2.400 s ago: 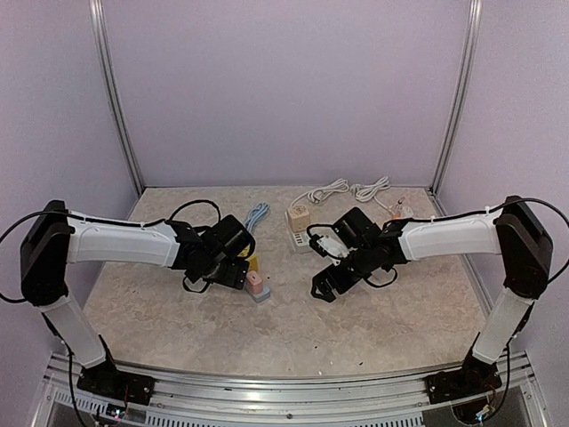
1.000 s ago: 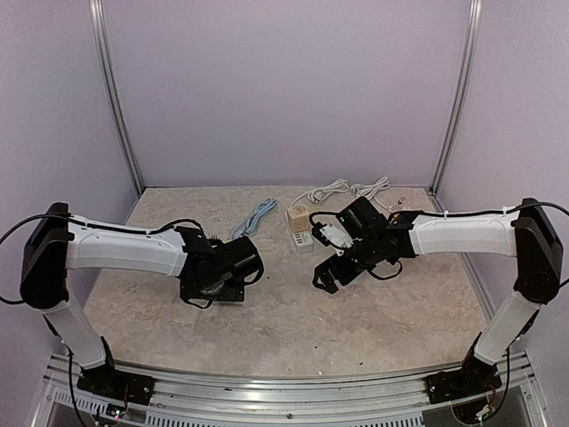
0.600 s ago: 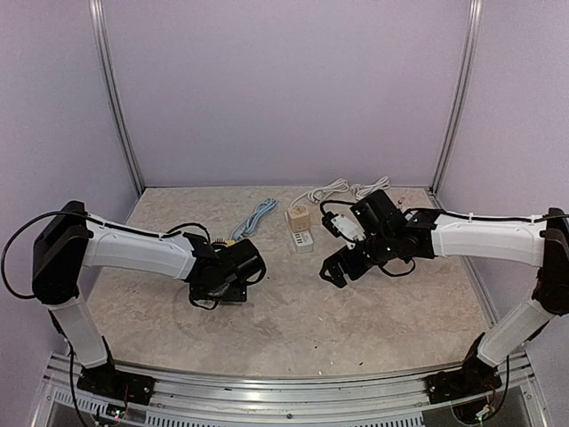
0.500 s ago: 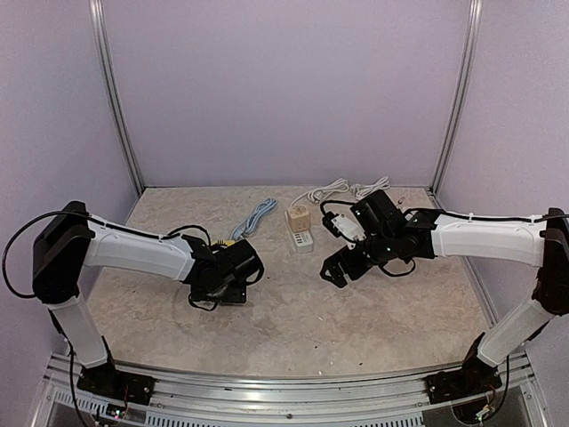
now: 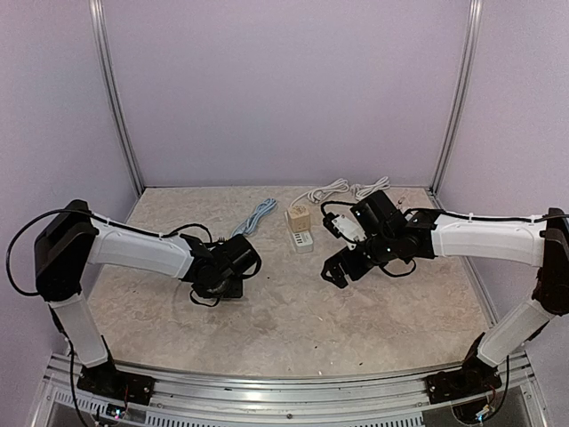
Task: Insert the plug
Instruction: Move the socket to the center of the board.
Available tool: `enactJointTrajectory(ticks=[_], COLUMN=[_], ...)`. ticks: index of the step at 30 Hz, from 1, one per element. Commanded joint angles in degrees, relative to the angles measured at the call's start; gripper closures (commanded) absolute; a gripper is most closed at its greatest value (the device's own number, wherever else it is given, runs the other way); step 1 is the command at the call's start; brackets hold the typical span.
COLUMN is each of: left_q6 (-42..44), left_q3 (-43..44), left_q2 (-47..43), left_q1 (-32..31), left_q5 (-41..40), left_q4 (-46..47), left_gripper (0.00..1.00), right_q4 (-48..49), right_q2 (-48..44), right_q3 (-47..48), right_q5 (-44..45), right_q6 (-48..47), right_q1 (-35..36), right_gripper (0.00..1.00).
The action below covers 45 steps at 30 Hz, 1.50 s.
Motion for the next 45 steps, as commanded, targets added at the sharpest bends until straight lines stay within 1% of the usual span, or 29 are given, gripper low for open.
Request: enactJointTrajectory(ticks=[1,9,14,25,32,41,45], left_q6=[1.33,2.11,3.63,10.13,14.96,18.98,20.9], left_q3=[-0.17,-0.18,0.43,3.32,7.4,14.25,18.3], left_q2=[1.56,2.21,3.06,5.28,7.97,11.15,13.05], left_q1=[1.1,2.27,3.9,12.1,15.17,19.3,23.07], left_q5=[0.49,0.53,0.81,4.13,6.35,8.11,9.36], left_q4=[1.66,2.87,4.35,9.8,11.45,10.88,9.15], left_gripper=[0.53,0.67,0.73,0.74,0.74,0.74,0.74], right_q4=[-1.39,-1.28,-1.1,-1.56,-1.56,-2.08,-2.85], right_q2=[-0.36,-0.59,-0.5,-1.36,-2.15,-2.98,-3.75], right_q3=[1.13,0.66,0.63,0.37,-0.2,-0.31,-0.52], right_q5=[0.9,1.1,1.51,2.93,3.2,4.4,5.74], right_q6=[-0.01,0.17,0.09,0.08,0.43,0.56,0.92], right_q1=[0.41,0.41,0.36,0.41,0.47,0.37,0.15], right_gripper=[0.0,0.0,0.0,0.0,0.0,0.0,0.0])
